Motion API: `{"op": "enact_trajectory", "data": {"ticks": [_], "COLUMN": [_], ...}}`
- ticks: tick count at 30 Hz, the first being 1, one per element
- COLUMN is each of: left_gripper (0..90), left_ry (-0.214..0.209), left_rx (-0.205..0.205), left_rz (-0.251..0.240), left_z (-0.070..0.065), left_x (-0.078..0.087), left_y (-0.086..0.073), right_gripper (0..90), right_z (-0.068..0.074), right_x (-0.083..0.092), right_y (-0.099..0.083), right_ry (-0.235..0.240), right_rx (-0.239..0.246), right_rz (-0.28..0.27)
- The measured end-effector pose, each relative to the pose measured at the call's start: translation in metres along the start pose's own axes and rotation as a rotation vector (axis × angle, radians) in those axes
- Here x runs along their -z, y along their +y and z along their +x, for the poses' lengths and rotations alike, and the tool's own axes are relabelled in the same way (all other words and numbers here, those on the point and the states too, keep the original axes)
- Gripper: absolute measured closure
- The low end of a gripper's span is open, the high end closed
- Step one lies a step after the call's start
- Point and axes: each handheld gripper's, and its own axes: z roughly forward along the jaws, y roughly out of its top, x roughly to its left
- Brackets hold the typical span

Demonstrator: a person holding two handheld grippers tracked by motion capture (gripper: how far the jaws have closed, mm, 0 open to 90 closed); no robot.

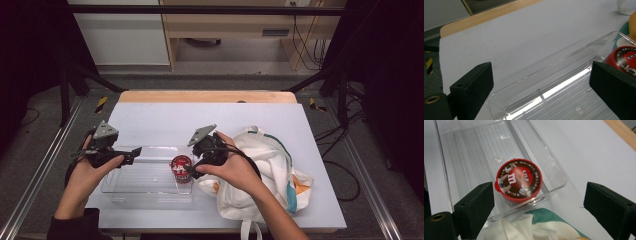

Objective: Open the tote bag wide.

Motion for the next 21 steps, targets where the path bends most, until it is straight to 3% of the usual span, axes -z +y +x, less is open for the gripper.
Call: {"op": "enact_trajectory", "data": {"ticks": [9, 15, 21], "left_gripper": [5.3, 5.3, 5.3], "left_ry": [0.0, -0.005, -0.017], "left_rx": [-0.006, -0.013, -0.019], "left_rz": [0.007, 0.001, -0.002], "left_z": [-0.002, -0.005, -0.008], "left_x": [-0.002, -0.002, -0.002], "left_y": [0.0, 0.002, 0.003], "right_gripper": [10.2, 9.3, 9.7], "right_z": [-0.016, -0.029, -0.043], "right_x": [0.03, 0.044, 0.075], "right_y": [-0.017, -0.028, -0.04], "right_ry": [-0.048, -0.105, -0.157], "right_rx": [-0.06, -0.097, -0.162], "right_rz": [-0.053, -0.035, -0.089]}}
